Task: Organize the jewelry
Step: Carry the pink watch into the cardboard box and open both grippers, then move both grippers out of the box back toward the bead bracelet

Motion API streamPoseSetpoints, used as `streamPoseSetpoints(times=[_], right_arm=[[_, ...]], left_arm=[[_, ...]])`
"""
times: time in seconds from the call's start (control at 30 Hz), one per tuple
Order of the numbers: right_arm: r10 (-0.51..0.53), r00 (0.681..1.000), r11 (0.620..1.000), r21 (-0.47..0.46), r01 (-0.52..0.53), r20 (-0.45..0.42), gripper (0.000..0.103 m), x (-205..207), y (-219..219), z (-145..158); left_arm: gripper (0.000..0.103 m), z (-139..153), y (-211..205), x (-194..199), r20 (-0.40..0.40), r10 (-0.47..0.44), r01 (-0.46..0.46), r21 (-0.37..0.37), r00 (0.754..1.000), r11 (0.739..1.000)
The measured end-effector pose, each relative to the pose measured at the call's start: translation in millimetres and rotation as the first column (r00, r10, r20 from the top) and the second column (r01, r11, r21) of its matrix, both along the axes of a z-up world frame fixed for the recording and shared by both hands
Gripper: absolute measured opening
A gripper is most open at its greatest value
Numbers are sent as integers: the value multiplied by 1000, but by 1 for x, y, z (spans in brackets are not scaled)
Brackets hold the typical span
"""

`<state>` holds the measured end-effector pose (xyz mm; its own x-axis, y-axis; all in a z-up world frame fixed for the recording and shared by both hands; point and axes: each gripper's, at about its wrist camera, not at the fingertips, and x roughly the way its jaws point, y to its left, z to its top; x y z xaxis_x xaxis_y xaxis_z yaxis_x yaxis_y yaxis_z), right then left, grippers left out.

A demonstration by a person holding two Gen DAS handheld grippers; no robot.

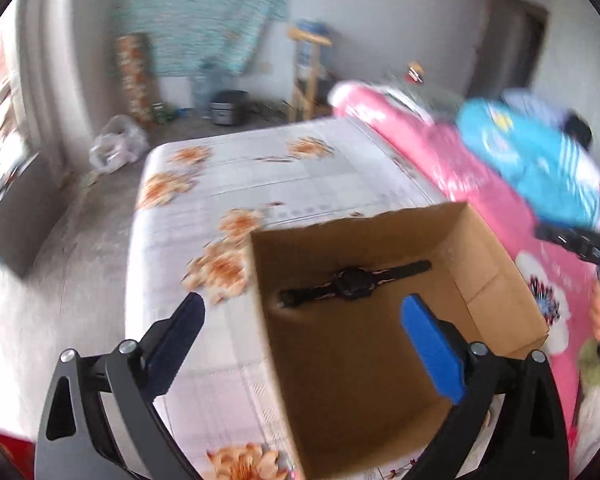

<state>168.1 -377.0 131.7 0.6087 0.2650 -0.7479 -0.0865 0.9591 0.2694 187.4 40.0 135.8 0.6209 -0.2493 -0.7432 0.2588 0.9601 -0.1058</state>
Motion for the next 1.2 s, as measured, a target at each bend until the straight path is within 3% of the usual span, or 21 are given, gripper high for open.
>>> streamPoseSetpoints(times=[0.13,0.27,0.4,0.47,0.57,0.73,0.97,1.1,1.2], right_arm=[[-96,991,977,180,112,-96,68,-38,-32,-35],[-45,977,941,320,111,-206,68,-47,-25,-70],[19,971,928,366,72,-238,71,-38,6,-83],[12,974,946,319,62,-226,71,-32,18,-75],[23,975,953,299,44,-219,71,-19,34,-67],[30,977,955,295,35,-212,71,-3,42,-69],[-5,982,948,311,64,-187,71,-6,42,-76],[-126,988,981,135,138,-93,74,-31,33,-57],[-181,983,981,-59,183,32,88,-56,42,-31]], left_arm=[[97,-36,27,-26,-70,77,-86,-149,995,985],[97,-80,30,-31,-202,87,-142,-278,976,950],[97,-100,25,-37,-258,67,-165,-378,964,911],[97,-101,17,-39,-271,41,-157,-420,962,894],[97,-97,13,-42,-253,84,-183,-402,964,897],[97,-89,21,-40,-253,104,-209,-434,962,876],[97,-86,21,-41,-207,99,-178,-407,973,896],[97,-67,34,-66,-43,214,-217,-289,976,932],[97,-59,44,-87,40,250,-235,-225,967,946]])
